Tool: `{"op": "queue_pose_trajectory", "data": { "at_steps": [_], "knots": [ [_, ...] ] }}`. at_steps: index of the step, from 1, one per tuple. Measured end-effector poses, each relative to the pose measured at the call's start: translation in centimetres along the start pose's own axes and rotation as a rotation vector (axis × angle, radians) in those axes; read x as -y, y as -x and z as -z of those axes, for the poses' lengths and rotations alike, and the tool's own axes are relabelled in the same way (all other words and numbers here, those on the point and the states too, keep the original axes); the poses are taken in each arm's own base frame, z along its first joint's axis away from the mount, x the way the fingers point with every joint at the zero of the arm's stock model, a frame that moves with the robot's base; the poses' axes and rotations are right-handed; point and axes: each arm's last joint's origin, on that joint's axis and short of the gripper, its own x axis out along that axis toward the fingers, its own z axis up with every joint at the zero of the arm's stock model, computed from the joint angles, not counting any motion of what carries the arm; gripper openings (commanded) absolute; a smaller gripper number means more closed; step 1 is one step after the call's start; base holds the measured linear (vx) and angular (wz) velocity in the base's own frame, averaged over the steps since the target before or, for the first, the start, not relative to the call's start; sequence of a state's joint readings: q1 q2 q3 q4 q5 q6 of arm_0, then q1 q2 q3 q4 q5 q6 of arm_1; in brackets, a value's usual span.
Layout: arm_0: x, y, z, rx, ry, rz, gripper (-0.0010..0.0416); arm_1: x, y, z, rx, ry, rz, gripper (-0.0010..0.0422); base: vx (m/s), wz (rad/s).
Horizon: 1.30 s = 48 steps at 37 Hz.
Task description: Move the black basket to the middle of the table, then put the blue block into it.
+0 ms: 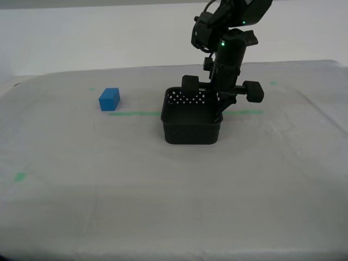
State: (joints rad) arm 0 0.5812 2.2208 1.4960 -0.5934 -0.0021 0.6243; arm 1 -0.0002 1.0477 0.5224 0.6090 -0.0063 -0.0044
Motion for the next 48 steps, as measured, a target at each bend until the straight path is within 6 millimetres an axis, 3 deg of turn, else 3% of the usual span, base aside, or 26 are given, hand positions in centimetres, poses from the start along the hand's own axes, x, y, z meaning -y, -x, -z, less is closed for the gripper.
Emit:
{"op": "queue_pose_trajectory", "data": {
  "at_steps": [11, 27, 33, 48],
  "knots": [
    [0.0, -0.1, 0.0, 0.011, -0.002, -0.008, 0.0012, 0.0, 0.0, 0.0, 0.000, 0.000, 0.000, 0.0000, 0.000, 0.000],
    [0.1, 0.0, 0.1, 0.007, -0.001, 0.018, 0.0118, 0.0, 0.0, 0.0, 0.000, 0.000, 0.000, 0.0000, 0.000, 0.000],
    [0.1, 0.0, 0.1, 0.006, 0.001, 0.021, 0.0186, 0.0, 0.0, 0.0, 0.000, 0.000, 0.000, 0.0000, 0.000, 0.000],
    [-0.6, 1.7, -0.9, -0.003, 0.057, 0.029, 0.0408, 0.0, 0.0, 0.0, 0.000, 0.000, 0.000, 0.0000, 0.000, 0.000]
  ]
}}
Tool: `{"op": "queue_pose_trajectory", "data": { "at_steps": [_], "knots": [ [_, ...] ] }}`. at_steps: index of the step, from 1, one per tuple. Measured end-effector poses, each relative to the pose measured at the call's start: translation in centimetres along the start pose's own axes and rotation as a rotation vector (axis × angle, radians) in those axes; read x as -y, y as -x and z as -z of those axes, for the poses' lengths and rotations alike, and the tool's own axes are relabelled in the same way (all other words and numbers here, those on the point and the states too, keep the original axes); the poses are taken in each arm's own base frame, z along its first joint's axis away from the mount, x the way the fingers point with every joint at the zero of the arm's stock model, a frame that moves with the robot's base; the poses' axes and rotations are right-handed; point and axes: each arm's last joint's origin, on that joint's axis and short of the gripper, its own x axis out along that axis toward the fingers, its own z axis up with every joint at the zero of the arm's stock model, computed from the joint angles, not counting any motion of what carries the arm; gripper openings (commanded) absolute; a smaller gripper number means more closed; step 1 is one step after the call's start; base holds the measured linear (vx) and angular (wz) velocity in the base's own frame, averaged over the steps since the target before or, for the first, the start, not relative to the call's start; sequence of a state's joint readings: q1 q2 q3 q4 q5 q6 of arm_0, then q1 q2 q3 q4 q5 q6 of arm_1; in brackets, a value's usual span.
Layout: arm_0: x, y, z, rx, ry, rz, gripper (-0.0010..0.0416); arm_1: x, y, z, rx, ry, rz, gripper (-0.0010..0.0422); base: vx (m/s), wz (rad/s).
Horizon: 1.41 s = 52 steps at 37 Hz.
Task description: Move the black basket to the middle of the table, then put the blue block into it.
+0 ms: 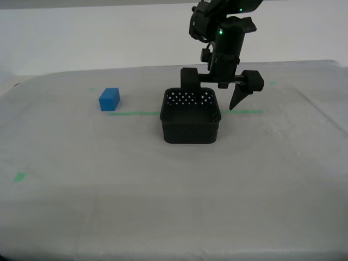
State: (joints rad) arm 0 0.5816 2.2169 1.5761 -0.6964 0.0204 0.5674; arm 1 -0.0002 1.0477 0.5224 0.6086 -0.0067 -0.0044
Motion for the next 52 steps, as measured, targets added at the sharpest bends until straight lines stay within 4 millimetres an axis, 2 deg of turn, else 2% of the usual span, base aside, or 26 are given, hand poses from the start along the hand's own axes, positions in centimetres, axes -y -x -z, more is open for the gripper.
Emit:
{"op": "queue_pose_trajectory", "data": {
  "at_steps": [5, 9, 13, 19, 22, 33, 45, 52],
  "knots": [
    [-0.2, 1.1, -0.5, 0.007, 0.041, -0.003, 0.0375, 0.0, 0.0, 0.0, 0.000, 0.000, 0.000, 0.0000, 0.000, 0.000],
    [-0.4, 2.3, -0.7, 0.023, 0.046, -0.010, 0.0367, 0.0, 0.0, 0.0, 0.000, 0.000, 0.000, 0.0000, 0.000, 0.000],
    [-0.3, 3.8, -0.8, 0.046, 0.043, -0.015, 0.0373, 0.0, 0.0, 0.0, 0.000, 0.000, 0.000, 0.0000, 0.000, 0.000],
    [0.0, 6.8, -0.6, 0.099, 0.040, 0.026, 0.0405, 0.0, 0.0, 0.0, 0.000, 0.000, 0.000, 0.0000, 0.000, 0.000],
    [0.3, 8.3, -0.5, 0.120, 0.043, 0.051, 0.0393, 0.0, 0.0, 0.0, 0.000, 0.000, 0.000, 0.0000, 0.000, 0.000],
    [1.4, 13.0, 0.6, 0.160, 0.087, 0.126, 0.0402, 0.0, 0.0, 0.0, 0.000, 0.000, 0.000, 0.0000, 0.000, 0.000],
    [3.7, 17.7, 1.2, 0.209, 0.115, 0.134, 0.0400, 0.0, 0.0, 0.0, 0.000, 0.000, 0.000, 0.0000, 0.000, 0.000],
    [6.3, 19.4, 1.9, 0.241, 0.089, 0.141, 0.0400, 0.0, 0.0, 0.0, 0.000, 0.000, 0.000, 0.0000, 0.000, 0.000]
  ]
}}
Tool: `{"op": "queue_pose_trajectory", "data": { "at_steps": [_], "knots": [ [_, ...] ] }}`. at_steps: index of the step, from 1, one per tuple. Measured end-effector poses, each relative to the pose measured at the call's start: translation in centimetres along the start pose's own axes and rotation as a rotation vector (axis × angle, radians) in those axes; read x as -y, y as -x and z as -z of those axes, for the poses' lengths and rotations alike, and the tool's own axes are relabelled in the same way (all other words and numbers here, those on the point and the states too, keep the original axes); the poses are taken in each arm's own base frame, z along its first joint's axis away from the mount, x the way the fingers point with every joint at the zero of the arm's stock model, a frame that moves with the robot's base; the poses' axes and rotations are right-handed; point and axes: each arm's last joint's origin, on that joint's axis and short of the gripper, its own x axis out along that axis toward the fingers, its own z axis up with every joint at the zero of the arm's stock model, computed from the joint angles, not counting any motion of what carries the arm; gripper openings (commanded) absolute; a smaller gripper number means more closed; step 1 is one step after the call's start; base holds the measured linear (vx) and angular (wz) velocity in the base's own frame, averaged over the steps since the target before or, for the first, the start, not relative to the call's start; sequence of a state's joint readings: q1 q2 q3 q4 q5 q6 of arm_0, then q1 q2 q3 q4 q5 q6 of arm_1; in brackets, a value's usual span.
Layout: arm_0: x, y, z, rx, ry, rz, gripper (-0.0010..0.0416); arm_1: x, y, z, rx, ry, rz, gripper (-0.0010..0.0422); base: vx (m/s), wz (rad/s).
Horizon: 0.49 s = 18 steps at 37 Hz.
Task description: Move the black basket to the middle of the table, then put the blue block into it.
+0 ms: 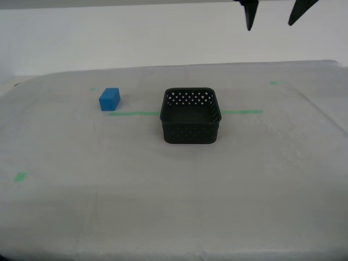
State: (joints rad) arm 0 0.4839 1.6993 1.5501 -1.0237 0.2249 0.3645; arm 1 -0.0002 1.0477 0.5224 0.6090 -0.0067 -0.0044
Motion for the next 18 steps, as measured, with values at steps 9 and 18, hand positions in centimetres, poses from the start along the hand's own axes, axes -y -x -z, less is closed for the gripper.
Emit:
{"op": "queue_pose_trajectory", "data": {
  "at_steps": [9, 18],
  "knots": [
    [4.6, 0.9, 2.0, 0.048, -0.085, 0.030, 0.0400, 0.0, 0.0, 0.0, 0.000, 0.000, 0.000, 0.0000, 0.000, 0.000],
    [8.4, 0.7, 3.9, 0.041, -0.116, 0.064, 0.0400, 0.0, 0.0, 0.0, 0.000, 0.000, 0.000, 0.0000, 0.000, 0.000]
  ]
}}
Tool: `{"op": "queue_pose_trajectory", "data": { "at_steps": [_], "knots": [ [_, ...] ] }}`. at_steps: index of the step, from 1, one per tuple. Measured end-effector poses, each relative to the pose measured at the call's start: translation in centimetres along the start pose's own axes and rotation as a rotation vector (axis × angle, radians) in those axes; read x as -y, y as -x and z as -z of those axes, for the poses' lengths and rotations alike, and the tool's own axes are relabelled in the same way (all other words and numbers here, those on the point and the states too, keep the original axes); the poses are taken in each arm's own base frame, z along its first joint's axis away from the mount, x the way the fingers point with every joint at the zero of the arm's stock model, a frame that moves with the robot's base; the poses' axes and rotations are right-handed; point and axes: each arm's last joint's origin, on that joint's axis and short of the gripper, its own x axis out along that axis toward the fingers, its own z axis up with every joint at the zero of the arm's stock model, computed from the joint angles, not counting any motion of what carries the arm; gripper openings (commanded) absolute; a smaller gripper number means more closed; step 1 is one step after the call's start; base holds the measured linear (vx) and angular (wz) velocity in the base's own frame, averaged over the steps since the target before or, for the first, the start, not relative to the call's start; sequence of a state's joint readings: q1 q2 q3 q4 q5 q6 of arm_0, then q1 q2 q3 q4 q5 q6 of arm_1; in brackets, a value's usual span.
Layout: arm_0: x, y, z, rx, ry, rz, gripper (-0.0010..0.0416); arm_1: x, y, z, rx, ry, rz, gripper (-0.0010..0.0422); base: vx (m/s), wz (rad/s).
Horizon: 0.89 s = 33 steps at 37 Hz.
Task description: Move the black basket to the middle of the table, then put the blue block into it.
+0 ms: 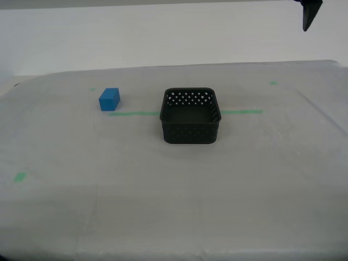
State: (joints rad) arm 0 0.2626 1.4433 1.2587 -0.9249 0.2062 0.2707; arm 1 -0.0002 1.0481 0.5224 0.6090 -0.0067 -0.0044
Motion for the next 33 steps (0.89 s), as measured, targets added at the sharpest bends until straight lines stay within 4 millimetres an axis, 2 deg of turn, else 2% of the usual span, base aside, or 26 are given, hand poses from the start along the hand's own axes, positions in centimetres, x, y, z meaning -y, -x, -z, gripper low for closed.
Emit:
{"op": "queue_pose_trajectory", "data": {
  "at_steps": [9, 20, 33],
  "knots": [
    [2.2, -2.1, 0.5, 0.018, -0.022, 0.002, 0.0400, 0.0, 0.0, 0.0, 0.000, 0.000, 0.000, 0.0000, 0.000, 0.000],
    [2.8, -4.3, 0.9, 0.082, -0.050, -0.022, 0.0400, 0.0, 0.0, 0.0, 0.000, 0.000, 0.000, 0.0000, 0.000, 0.000],
    [3.0, -4.9, 1.1, 0.093, -0.054, -0.022, 0.0400, 0.0, 0.0, 0.0, 0.000, 0.000, 0.000, 0.0000, 0.000, 0.000]
  ]
}}
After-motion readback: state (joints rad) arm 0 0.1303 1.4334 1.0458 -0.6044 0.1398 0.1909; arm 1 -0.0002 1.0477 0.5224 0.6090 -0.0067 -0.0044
